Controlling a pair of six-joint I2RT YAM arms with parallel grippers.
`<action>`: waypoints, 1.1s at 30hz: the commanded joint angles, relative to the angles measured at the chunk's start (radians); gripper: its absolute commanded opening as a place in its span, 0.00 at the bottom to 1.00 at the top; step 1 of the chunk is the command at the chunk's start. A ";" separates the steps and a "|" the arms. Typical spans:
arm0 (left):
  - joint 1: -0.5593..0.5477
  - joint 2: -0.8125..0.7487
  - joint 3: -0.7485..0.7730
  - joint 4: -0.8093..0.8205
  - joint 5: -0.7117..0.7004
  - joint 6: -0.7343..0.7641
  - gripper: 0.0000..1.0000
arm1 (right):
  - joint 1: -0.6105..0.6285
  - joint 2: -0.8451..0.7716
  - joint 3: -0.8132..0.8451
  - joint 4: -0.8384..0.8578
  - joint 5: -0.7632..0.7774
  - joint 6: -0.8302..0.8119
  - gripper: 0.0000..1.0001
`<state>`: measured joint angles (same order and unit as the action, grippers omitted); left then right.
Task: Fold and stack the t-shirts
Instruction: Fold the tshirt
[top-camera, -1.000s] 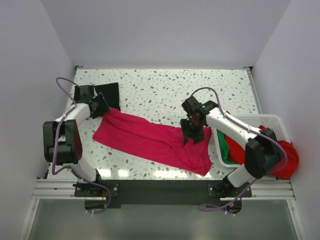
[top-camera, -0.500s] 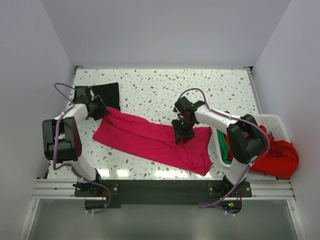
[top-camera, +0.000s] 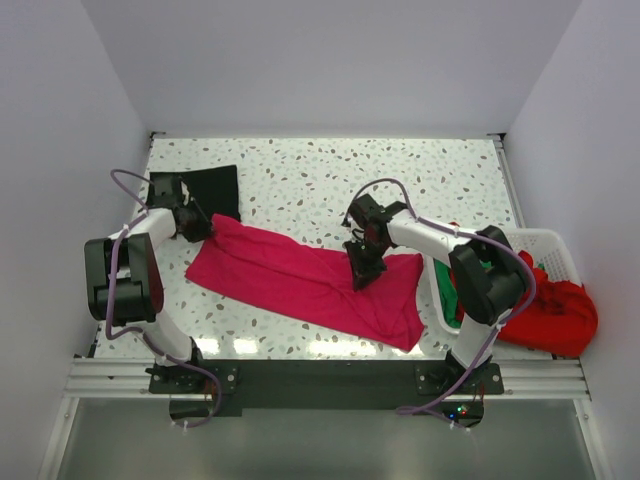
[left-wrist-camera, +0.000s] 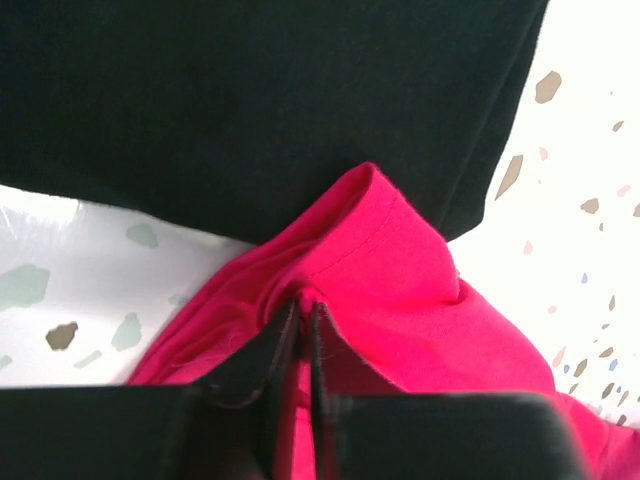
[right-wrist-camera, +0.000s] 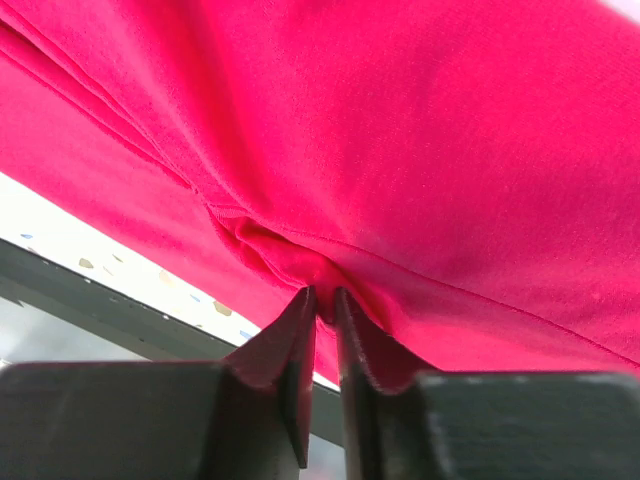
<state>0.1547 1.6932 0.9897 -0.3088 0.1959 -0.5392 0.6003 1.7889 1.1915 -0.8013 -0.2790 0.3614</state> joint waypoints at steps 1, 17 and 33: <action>0.002 -0.003 0.004 -0.027 -0.012 0.011 0.05 | 0.001 -0.014 0.034 -0.028 -0.045 -0.010 0.09; 0.019 -0.032 0.032 -0.115 -0.082 0.061 0.00 | 0.081 -0.014 0.132 -0.125 -0.103 0.027 0.00; 0.046 -0.058 0.038 -0.165 -0.127 0.100 0.09 | 0.231 0.027 0.172 -0.171 -0.107 0.054 0.35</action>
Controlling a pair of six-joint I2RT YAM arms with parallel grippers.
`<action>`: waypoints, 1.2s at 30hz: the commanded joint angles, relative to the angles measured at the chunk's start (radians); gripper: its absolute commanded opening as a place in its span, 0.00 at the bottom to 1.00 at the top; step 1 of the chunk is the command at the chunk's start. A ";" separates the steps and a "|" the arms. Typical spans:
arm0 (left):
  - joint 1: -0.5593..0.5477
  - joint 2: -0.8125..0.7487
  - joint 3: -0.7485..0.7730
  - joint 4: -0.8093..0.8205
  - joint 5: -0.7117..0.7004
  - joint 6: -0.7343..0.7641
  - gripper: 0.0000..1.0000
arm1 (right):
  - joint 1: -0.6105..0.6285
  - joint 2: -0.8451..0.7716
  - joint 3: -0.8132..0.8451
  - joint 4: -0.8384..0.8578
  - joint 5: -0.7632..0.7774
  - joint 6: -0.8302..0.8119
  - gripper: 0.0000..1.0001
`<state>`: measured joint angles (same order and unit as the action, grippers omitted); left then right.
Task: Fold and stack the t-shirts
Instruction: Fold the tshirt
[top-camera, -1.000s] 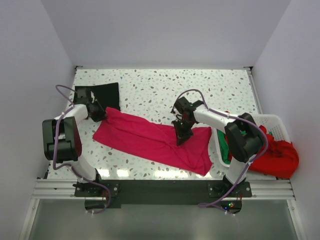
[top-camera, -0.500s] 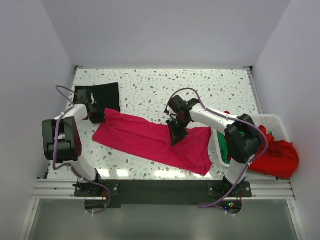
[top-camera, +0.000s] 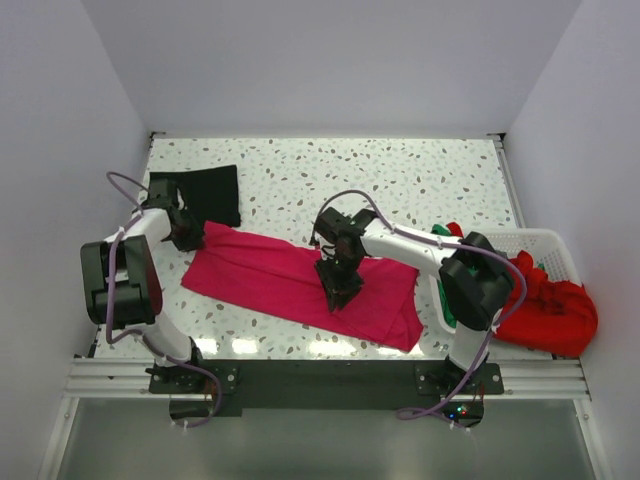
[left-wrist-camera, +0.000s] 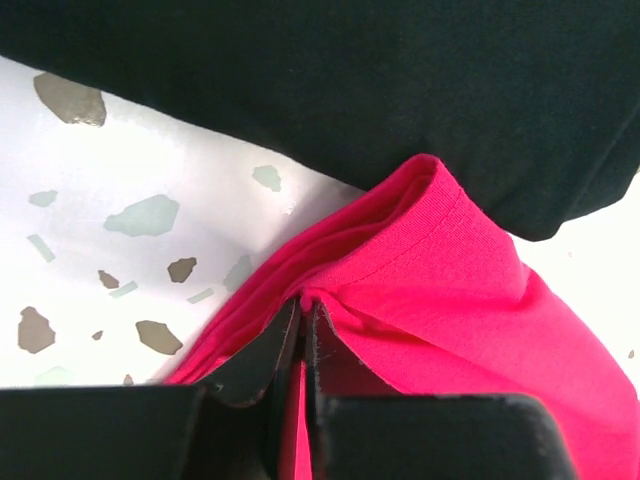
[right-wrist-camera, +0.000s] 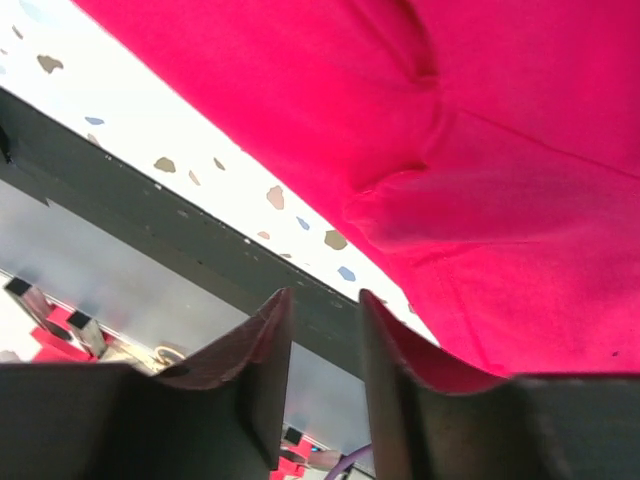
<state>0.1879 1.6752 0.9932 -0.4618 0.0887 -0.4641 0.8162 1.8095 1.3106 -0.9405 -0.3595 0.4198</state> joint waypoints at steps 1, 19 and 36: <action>0.015 -0.042 0.036 -0.014 -0.017 0.025 0.13 | 0.015 0.004 0.068 -0.034 -0.029 -0.006 0.38; -0.080 -0.102 0.128 0.072 0.017 -0.004 0.45 | -0.330 -0.026 0.135 -0.129 0.286 0.039 0.60; -0.070 0.061 -0.059 0.095 0.126 -0.128 0.48 | -0.448 0.053 -0.068 -0.058 0.356 0.086 0.63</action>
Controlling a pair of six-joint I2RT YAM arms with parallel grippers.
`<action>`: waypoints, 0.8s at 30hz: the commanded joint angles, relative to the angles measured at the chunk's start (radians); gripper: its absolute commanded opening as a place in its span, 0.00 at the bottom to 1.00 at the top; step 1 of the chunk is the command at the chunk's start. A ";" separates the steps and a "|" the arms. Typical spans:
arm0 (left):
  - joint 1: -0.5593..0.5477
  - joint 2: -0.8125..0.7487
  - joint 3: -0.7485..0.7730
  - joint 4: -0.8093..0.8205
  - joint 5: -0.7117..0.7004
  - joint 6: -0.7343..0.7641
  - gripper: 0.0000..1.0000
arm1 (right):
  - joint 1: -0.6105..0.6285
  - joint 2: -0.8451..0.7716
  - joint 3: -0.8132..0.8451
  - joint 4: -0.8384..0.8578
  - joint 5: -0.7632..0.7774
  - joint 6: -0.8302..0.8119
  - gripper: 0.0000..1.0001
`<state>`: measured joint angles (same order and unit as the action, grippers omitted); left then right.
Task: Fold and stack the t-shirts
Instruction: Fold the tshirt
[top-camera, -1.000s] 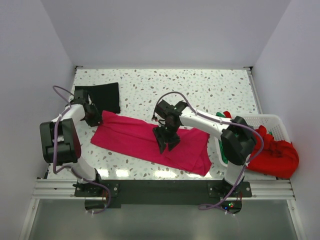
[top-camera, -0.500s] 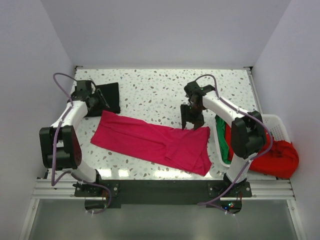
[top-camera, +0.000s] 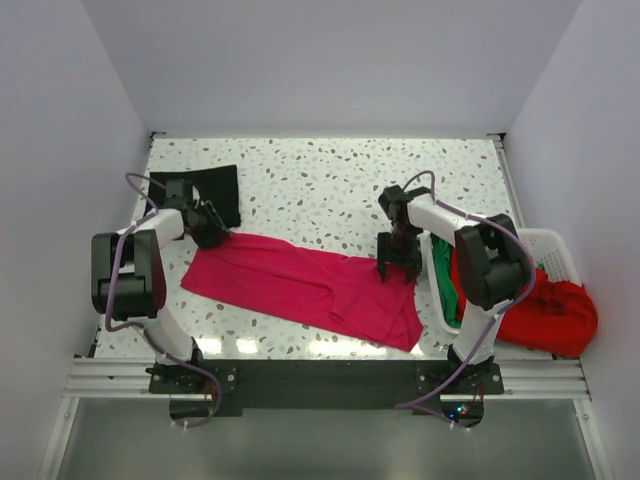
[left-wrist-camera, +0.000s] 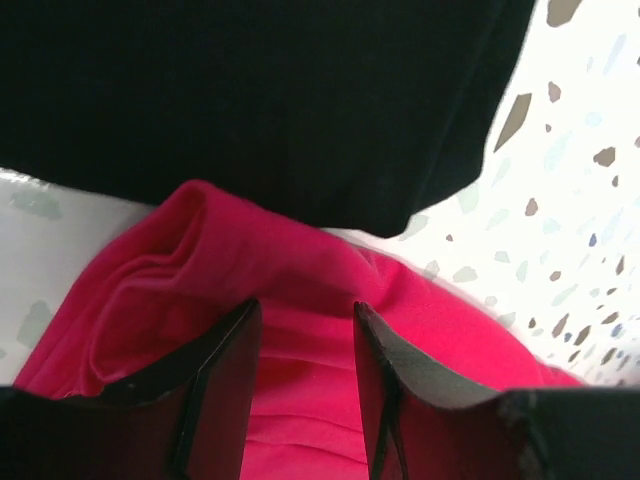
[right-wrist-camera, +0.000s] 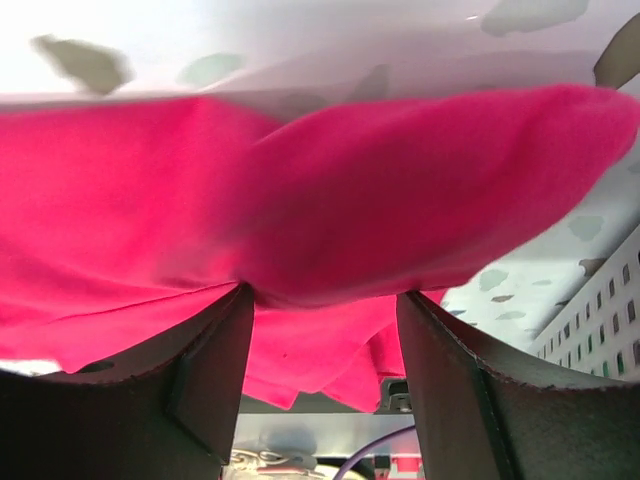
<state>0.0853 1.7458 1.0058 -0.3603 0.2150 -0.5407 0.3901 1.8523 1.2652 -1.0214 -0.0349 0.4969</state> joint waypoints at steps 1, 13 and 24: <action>0.056 -0.022 -0.108 -0.006 -0.003 -0.060 0.48 | -0.025 0.019 -0.029 0.029 0.047 0.006 0.63; 0.088 -0.216 -0.222 -0.083 -0.175 -0.111 0.50 | -0.071 0.120 0.048 0.049 0.125 -0.035 0.63; 0.088 -0.321 -0.191 -0.134 -0.235 -0.085 0.56 | -0.073 0.399 0.561 -0.028 0.182 -0.043 0.63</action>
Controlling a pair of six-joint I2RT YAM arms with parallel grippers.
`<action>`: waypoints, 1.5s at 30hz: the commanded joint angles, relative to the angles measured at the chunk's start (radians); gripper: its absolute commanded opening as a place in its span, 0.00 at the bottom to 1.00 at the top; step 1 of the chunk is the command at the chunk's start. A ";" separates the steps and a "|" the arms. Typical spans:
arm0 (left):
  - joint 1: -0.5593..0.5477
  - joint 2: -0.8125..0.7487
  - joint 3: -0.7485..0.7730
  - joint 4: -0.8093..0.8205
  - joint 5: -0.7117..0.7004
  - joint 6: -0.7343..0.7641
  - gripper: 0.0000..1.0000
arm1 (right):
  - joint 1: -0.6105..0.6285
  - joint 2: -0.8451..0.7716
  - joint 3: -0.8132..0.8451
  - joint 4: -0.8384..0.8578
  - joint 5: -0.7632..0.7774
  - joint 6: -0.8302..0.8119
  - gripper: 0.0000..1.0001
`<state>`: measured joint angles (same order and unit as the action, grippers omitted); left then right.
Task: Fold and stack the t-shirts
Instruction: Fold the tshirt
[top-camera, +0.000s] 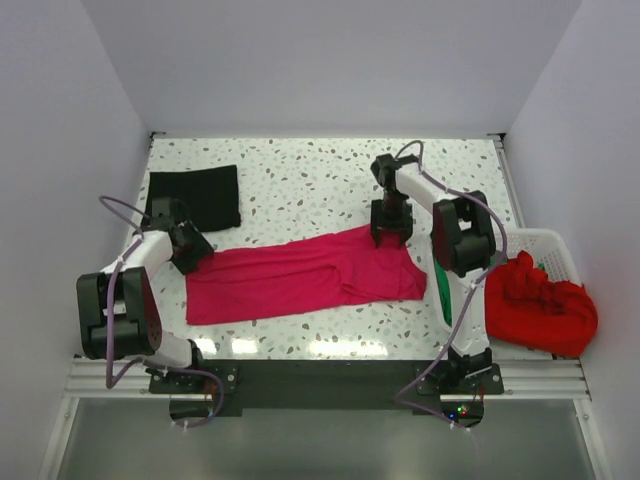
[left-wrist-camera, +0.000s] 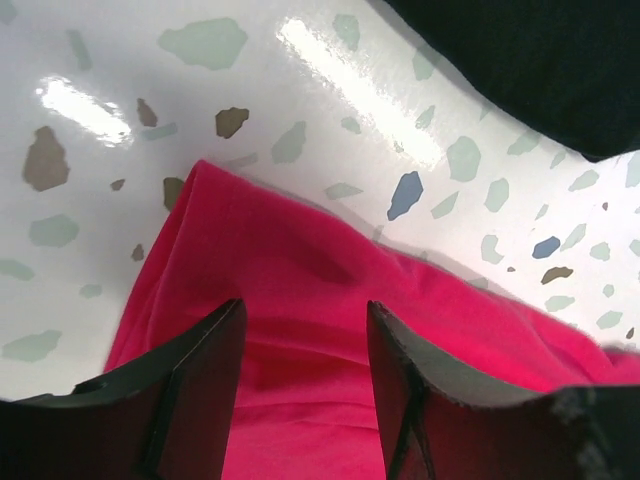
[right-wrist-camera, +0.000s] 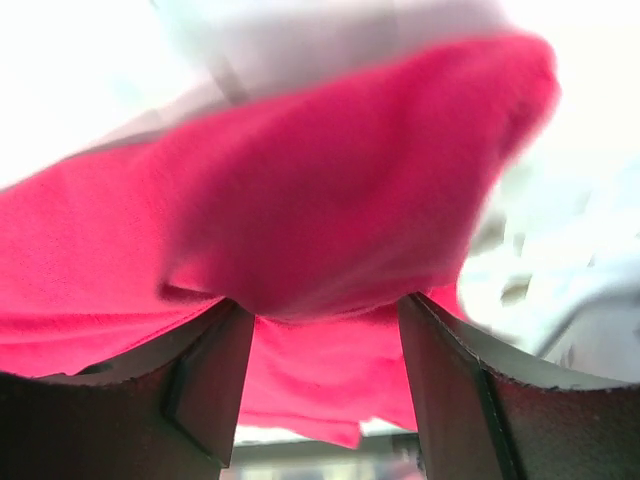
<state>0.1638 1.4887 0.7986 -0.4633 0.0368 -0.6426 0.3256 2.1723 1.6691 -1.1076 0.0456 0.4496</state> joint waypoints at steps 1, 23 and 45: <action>0.011 -0.074 0.020 -0.037 -0.064 0.020 0.57 | -0.010 0.140 0.208 0.051 0.105 0.006 0.63; -0.142 -0.039 0.102 0.104 0.225 0.282 0.62 | -0.008 0.049 0.496 0.353 -0.043 -0.009 0.66; -0.145 -0.125 -0.134 0.025 0.199 0.172 0.63 | 0.010 -0.172 -0.115 0.387 -0.158 0.113 0.65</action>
<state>0.0227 1.3468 0.6876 -0.4419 0.1921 -0.4282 0.3351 1.9800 1.5478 -0.7486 -0.0937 0.5434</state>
